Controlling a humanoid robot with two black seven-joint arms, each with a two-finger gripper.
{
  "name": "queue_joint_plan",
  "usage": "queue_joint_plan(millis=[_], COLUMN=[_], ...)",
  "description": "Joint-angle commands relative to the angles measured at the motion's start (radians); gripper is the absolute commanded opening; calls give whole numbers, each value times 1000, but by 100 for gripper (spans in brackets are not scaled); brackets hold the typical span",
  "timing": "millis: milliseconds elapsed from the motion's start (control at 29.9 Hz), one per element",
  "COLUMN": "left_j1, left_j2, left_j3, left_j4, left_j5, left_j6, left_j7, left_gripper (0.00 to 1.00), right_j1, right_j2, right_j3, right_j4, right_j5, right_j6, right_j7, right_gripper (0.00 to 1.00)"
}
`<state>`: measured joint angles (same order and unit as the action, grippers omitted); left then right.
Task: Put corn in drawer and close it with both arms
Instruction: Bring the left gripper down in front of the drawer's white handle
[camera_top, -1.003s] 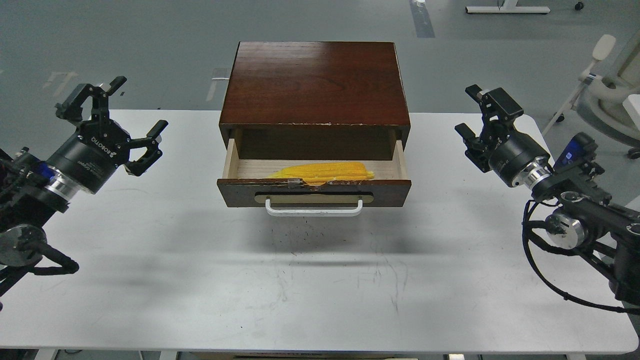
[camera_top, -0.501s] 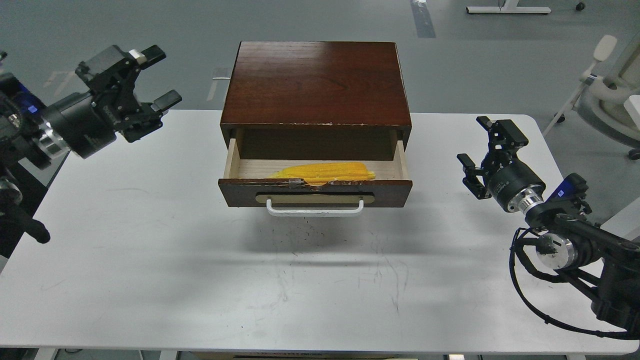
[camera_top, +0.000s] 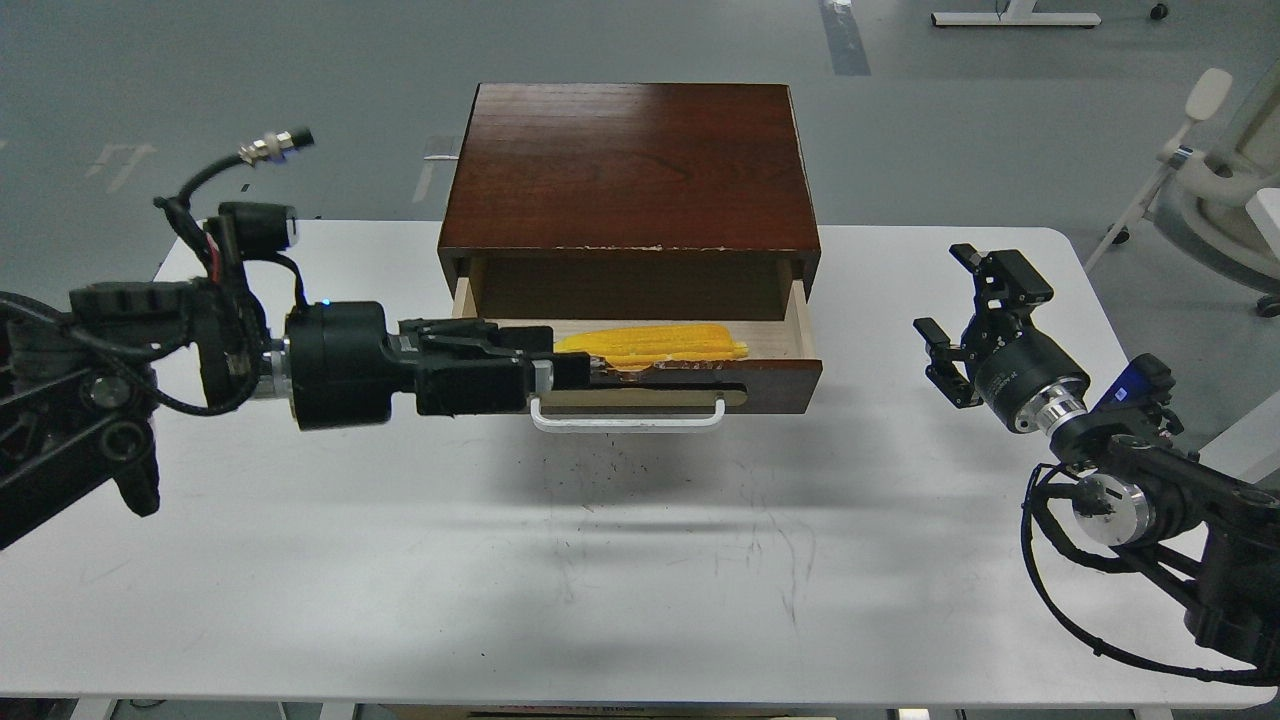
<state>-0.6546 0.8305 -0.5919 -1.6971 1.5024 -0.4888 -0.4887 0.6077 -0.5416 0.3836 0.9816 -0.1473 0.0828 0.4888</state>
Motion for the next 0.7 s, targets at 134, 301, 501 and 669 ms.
queue_joint_plan(millis=[134, 301, 501, 669], left_j1=[113, 214, 262, 274], left_j2=[-54, -76, -126, -154], left_j3=[78, 73, 70, 66], left_j4=[-1, 10, 83, 115], left_j5=[7, 7, -31, -134], left_j6=[0, 59, 173, 188], left_j7=[0, 0, 0, 0], left_gripper=[0, 0, 0, 0], right_j1=[-16, -25, -29, -35], right_j2=[-1, -3, -6, -6], right_j3=[-2, 0, 0, 0], right_j4=[-1, -1, 0, 0], right_j5=[-2, 0, 0, 0], right_j6=[0, 0, -1, -1], right_j7=[0, 0, 0, 0], right_gripper=[97, 97, 97, 97])
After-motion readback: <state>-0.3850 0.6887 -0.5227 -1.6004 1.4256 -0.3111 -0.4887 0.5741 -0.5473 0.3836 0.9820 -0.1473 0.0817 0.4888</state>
